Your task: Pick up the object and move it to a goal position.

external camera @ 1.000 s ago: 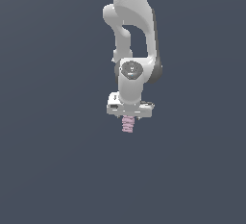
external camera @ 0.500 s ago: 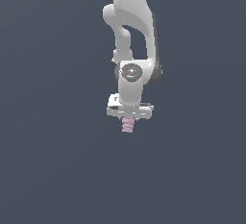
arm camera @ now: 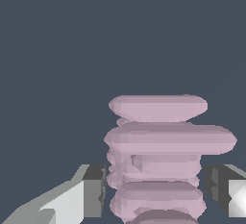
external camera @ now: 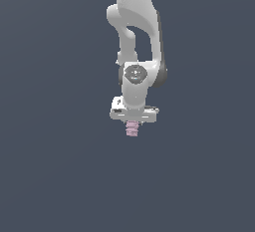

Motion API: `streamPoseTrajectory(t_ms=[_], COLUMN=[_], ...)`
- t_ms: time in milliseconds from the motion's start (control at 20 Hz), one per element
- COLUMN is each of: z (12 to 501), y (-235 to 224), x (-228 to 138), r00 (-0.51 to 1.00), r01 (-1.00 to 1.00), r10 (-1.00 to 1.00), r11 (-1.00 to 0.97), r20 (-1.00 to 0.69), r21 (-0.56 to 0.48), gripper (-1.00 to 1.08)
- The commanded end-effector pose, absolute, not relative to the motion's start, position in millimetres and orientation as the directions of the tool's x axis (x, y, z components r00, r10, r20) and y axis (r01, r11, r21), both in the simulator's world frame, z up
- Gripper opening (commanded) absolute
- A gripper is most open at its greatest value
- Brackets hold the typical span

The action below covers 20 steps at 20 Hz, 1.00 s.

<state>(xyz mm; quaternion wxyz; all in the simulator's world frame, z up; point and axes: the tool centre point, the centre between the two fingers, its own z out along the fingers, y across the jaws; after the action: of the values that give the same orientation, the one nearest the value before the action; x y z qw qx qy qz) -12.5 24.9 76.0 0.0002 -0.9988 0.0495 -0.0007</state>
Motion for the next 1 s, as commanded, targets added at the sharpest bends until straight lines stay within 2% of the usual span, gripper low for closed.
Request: streamPoseTrajectory(t_ms=[0,450,950], z=[80,117,196], y=[21,-13,-85], x=[-15,-36,-80], r00=[0.995,0.995,0.995], r01=[-0.1,-0.1,-0.1], r10=[-0.1,-0.1,-0.1], r11=[-0.995,-0.995,-0.995], r20=[0.002,0.002,0.001], r21=[0.0,-0.001,-0.003], gripper=[-1.0,-1.0,-1.0])
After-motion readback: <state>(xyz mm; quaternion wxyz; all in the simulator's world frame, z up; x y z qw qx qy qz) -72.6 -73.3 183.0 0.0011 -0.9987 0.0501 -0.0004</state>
